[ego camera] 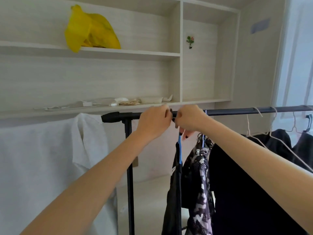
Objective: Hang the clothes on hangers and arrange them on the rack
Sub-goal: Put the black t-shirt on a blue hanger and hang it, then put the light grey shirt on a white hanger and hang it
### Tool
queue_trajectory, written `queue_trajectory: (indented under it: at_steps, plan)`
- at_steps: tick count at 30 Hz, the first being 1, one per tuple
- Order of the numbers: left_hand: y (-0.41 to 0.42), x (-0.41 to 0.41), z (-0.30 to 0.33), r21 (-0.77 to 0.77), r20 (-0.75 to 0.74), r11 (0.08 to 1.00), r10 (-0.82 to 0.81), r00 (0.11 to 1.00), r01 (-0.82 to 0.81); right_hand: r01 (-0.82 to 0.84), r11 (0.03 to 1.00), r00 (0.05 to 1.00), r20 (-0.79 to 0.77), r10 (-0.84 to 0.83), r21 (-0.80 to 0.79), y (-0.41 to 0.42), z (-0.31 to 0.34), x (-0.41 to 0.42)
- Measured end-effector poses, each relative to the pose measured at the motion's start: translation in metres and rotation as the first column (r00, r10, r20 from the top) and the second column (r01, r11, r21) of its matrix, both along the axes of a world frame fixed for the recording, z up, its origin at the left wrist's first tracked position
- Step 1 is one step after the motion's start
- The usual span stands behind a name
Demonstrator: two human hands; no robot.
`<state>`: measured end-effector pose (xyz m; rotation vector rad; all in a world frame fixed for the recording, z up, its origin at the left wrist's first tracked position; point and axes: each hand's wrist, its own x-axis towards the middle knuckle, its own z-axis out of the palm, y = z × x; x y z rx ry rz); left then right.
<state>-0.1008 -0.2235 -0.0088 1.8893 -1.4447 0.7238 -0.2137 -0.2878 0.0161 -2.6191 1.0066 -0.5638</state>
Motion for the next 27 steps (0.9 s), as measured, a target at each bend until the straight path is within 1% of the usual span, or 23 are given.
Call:
queue_trajectory:
  at_steps: [2,3,5,6,8,10,12,14,15,16,19,21,23,26,27]
  plan:
    - [0.012,0.013,0.010,-0.066,0.003,0.998,-0.004,1.000,0.004,0.013,0.991,0.985,0.175,0.011,-0.136,0.015,0.009,0.014]
    - [0.019,0.019,0.016,-0.100,-0.001,0.995,0.000,1.000,0.000,0.046,0.967,0.972,0.233,0.014,-0.251,0.024,0.013,0.021]
    - [0.037,0.042,0.028,-0.149,0.011,0.988,0.037,0.999,-0.035,0.111,0.882,0.952,0.304,0.038,-0.458,0.043,0.017,0.043]
    - [0.046,0.055,0.034,-0.158,0.021,0.985,0.069,0.997,-0.064,0.118,0.843,0.943,0.326,0.071,-0.525,0.052,0.019,0.054]
    - [0.068,0.086,0.044,-0.160,0.031,0.978,0.144,0.989,-0.138,0.085,0.826,0.928,0.346,0.137,-0.557,0.067,0.021,0.079]
    - [0.093,0.122,0.052,-0.140,0.007,0.965,0.224,0.975,-0.221,0.011,0.852,0.926,0.328,0.190,-0.524,0.078,0.021,0.105]
    - [0.122,0.158,0.058,-0.085,-0.034,0.940,0.328,0.944,-0.330,-0.093,0.894,0.932,0.277,0.233,-0.439,0.089,0.020,0.132]
    - [0.150,0.190,0.059,0.021,-0.083,0.902,0.431,0.898,-0.431,-0.197,0.941,0.940,0.219,0.260,-0.274,0.098,0.019,0.156]
    - [0.170,0.210,0.059,0.102,-0.110,0.871,0.491,0.864,-0.481,-0.235,0.952,0.943,0.192,0.273,-0.196,0.108,0.019,0.173]
    - [0.183,0.227,0.057,0.187,-0.149,0.845,0.529,0.835,-0.502,-0.249,0.957,0.952,0.144,0.271,-0.151,0.114,0.020,0.186]
    - [0.223,0.269,0.053,0.445,-0.254,0.761,0.612,0.749,-0.471,-0.281,0.952,0.957,-0.107,0.269,-0.124,0.136,0.027,0.221]
    - [0.240,0.285,0.047,0.594,-0.218,0.658,0.686,0.694,-0.464,-0.276,0.958,0.941,-0.224,0.254,-0.074,0.147,0.036,0.233]
    - [0.257,0.302,0.044,0.715,-0.175,0.545,0.746,0.642,-0.438,-0.254,0.967,0.925,-0.296,0.239,-0.011,0.148,0.045,0.250]
    - [0.277,0.319,0.046,0.831,-0.259,0.479,0.782,0.566,-0.281,-0.213,0.977,0.843,-0.504,0.188,0.008,0.145,0.051,0.276]
    - [0.284,0.324,0.048,0.854,-0.242,0.445,0.798,0.552,-0.269,-0.182,0.983,0.804,-0.573,0.162,0.022,0.145,0.051,0.287]
